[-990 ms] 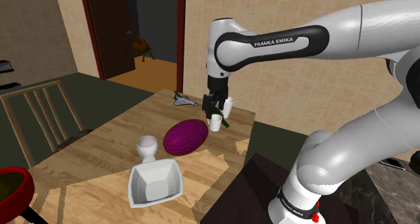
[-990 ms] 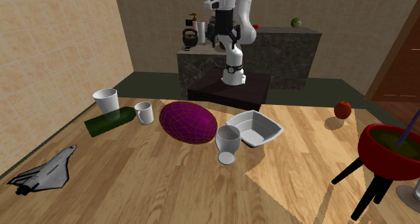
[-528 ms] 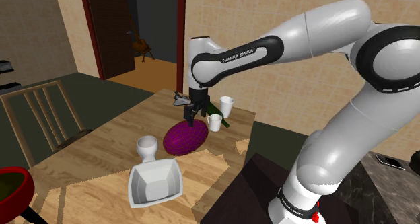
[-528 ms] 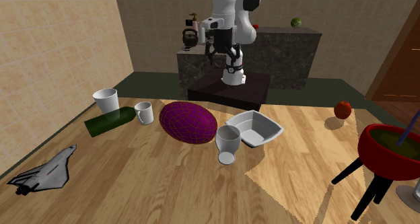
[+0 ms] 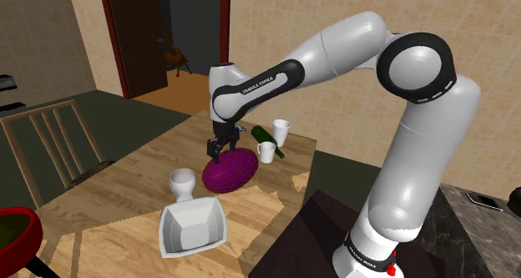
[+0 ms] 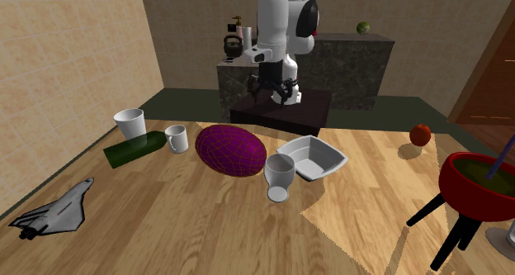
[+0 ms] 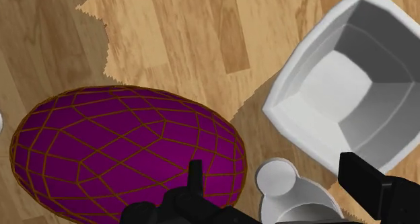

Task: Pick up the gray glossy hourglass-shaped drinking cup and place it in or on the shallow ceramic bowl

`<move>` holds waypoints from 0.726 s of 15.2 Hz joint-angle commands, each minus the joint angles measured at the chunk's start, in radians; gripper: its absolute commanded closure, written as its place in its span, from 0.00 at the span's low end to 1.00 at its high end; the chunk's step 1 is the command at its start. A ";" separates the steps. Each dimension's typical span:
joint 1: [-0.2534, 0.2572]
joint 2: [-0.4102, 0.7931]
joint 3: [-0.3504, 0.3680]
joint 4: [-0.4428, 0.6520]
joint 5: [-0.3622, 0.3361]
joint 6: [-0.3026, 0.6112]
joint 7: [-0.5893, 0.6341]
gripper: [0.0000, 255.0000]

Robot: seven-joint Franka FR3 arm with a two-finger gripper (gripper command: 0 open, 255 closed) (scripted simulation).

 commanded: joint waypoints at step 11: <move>0.060 0.477 -0.011 0.423 -0.099 0.063 0.064 0.00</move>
